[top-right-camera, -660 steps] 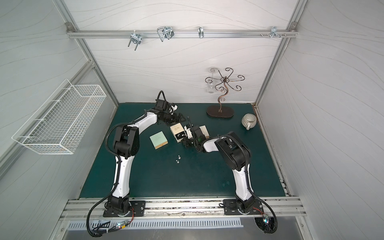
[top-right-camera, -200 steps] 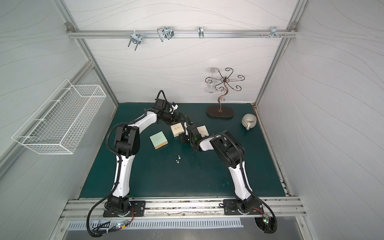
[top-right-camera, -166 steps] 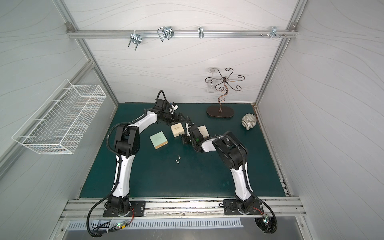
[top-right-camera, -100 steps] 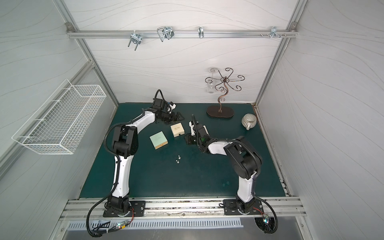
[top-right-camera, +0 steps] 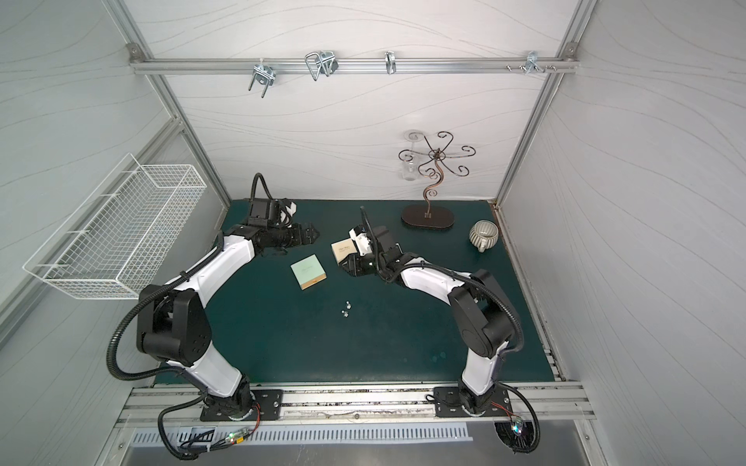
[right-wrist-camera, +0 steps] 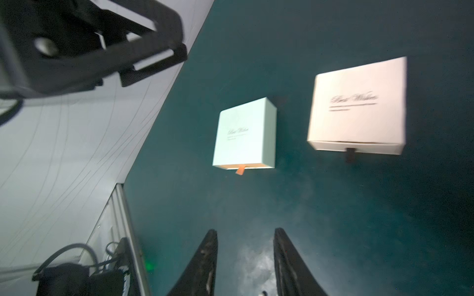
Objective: Place the earrings into the drawer-style jewelry box
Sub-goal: Open the drawer in the jewelry box.
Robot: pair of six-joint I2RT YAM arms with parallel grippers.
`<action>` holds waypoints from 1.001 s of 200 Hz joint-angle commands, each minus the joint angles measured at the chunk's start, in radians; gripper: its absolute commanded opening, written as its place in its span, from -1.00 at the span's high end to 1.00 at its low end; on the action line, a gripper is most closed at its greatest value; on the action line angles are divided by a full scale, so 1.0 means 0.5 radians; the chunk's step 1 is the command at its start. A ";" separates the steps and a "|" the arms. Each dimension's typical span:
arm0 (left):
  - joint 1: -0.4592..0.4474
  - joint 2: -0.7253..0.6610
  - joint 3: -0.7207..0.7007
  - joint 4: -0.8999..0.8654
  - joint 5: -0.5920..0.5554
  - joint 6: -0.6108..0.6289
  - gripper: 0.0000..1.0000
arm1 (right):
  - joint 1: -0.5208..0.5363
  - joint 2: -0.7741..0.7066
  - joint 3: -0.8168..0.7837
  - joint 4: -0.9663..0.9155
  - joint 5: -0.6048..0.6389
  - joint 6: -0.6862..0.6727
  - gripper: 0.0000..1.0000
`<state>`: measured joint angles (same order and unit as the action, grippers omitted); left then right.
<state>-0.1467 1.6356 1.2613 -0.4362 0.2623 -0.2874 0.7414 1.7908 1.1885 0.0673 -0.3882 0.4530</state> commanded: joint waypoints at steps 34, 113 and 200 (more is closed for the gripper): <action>0.054 0.013 -0.244 -0.151 -0.110 -0.020 -0.99 | 0.168 0.341 0.218 -0.150 -0.187 0.145 0.15; 0.066 0.205 -0.313 -0.091 -0.037 -0.063 -0.99 | 0.238 0.669 0.446 -0.172 -0.190 0.259 0.14; 0.081 0.299 -0.287 -0.034 -0.032 -0.085 -0.99 | 0.253 0.902 0.653 -0.136 -0.141 0.376 0.15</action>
<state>-0.1127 1.7668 1.0973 -0.4885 0.2386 -0.3180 0.8589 2.2131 1.4807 0.0059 -0.4683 0.6201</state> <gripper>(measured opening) 0.993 0.427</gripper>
